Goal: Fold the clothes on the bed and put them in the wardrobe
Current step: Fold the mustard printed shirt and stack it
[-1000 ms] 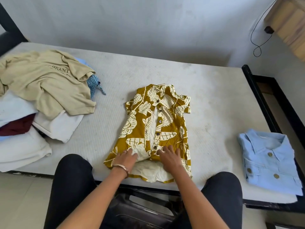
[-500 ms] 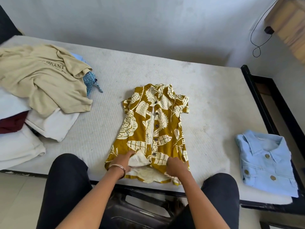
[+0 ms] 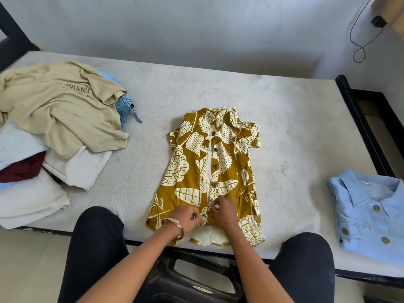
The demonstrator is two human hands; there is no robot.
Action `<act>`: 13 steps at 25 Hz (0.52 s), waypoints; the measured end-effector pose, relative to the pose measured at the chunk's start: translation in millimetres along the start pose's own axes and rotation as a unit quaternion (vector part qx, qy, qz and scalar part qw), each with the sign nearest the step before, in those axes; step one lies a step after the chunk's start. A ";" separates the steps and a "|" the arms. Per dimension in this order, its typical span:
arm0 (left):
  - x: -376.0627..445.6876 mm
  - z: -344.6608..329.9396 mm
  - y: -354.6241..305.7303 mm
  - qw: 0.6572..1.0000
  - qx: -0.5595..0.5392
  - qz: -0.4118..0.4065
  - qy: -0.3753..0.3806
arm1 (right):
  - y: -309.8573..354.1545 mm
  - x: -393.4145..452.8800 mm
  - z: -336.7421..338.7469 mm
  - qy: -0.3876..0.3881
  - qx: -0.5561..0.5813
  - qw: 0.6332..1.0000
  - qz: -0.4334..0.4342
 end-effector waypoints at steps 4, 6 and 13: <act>41.4 7.8 -8.6 0.982 -0.067 0.102 -0.144 | -4.0 6.7 -10.7 -0.019 -0.023 0.999 -0.036; 48.9 -3.1 -9.4 0.978 -0.015 0.152 -0.143 | -4.0 7.5 -12.1 -0.023 -0.010 0.999 -0.038; 60.0 -15.4 -12.8 0.973 0.105 0.150 -0.141 | -27.6 4.3 6.8 -0.103 0.173 0.973 -0.116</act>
Point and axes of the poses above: each hand's wrist, its own x-axis towards the middle knuckle, its own z-axis out of the back of the hand, y = z × x, the point moved 6 cm from there along x, towards the middle knuckle, and after that the axes turned 5 degrees about -x, right-handed, at the moved point
